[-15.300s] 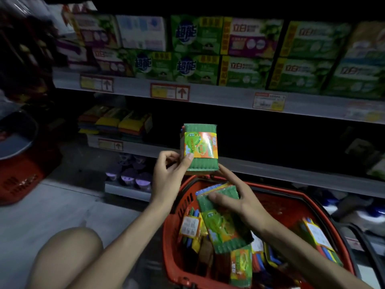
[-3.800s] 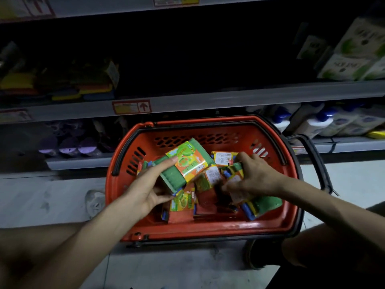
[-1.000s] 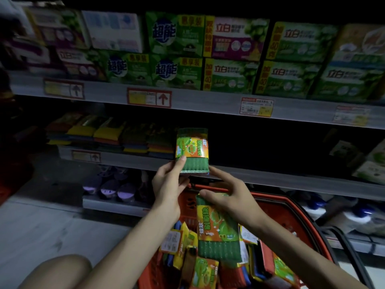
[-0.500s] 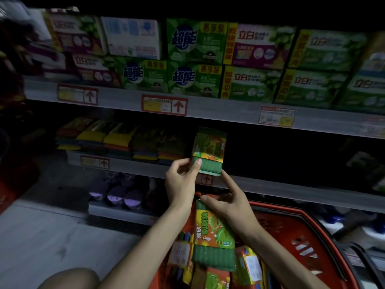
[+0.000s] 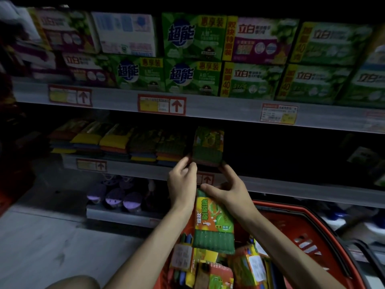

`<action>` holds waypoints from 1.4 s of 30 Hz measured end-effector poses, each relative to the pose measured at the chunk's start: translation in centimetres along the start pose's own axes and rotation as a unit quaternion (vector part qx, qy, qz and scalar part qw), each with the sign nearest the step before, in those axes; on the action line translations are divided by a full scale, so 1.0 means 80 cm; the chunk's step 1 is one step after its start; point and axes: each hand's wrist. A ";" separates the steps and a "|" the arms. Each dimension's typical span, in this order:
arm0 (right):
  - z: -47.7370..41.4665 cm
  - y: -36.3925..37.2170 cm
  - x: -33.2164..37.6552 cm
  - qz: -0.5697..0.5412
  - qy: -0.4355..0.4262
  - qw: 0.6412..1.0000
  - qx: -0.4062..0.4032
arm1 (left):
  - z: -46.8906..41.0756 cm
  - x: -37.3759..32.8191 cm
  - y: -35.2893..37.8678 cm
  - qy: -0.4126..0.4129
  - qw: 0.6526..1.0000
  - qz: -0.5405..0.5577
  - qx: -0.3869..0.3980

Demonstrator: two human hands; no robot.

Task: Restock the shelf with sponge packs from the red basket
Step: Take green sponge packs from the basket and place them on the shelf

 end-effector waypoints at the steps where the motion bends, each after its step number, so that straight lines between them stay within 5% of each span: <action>1: -0.002 -0.001 0.001 0.002 0.003 1.000 0.002 | 0.001 0.000 -0.001 0.000 1.000 0.002 -0.001; 42: -0.013 -0.004 0.022 -0.013 0.032 0.999 0.038 | -0.006 -0.011 -0.008 -0.016 0.998 -0.032 -0.053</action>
Point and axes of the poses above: each hand's wrist, its own z-axis away from the middle knuckle, its own y-axis out of the palm, x = y × z, and after that the axes turned 15 degrees about y, right-handed
